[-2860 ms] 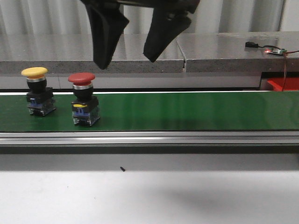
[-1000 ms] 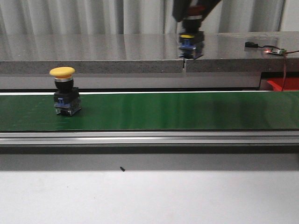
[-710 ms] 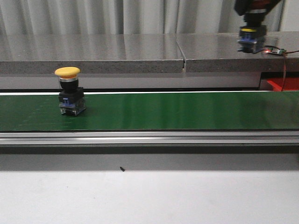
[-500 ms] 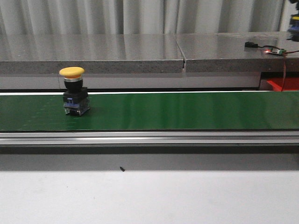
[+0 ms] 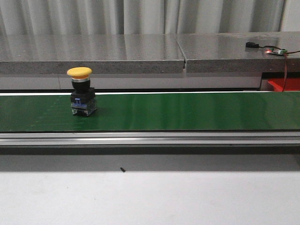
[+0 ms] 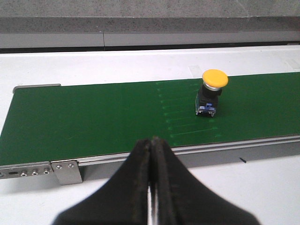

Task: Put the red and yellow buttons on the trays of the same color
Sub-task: 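Lower the red button into the red tray and open the right gripper, then lower the right gripper onto the yellow button on the belt and close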

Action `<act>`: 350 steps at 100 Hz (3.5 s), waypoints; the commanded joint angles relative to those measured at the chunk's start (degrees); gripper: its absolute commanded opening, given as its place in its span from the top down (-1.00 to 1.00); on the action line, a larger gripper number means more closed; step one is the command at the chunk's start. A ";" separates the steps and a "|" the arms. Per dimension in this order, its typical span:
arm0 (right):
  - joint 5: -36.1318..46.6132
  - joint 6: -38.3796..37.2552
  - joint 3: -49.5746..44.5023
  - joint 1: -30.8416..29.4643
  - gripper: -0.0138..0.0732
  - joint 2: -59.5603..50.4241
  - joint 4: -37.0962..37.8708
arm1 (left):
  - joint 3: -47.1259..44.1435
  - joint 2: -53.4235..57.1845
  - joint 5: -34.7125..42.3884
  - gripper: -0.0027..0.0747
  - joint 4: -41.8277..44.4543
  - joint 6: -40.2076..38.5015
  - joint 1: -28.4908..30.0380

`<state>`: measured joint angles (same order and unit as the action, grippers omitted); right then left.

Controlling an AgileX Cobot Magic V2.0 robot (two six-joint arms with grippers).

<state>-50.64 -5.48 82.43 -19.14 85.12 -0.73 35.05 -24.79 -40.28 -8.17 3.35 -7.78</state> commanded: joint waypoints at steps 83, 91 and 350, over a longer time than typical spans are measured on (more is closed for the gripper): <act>19.98 2.19 1.26 -5.26 0.38 19.11 -4.12 | 1.53 -0.33 4.60 0.98 -0.57 -0.44 -0.43; 20.89 2.19 1.26 -5.06 0.38 20.42 -4.71 | 1.53 -0.33 4.60 0.98 -0.57 -0.44 -0.43; 6.67 8.17 -6.82 22.68 -0.53 -7.26 -6.77 | 1.53 -0.33 4.60 0.98 -0.57 -0.44 -0.43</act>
<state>-45.54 1.85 74.38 0.00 78.89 -6.95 35.05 -24.79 -40.28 -8.17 3.35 -7.78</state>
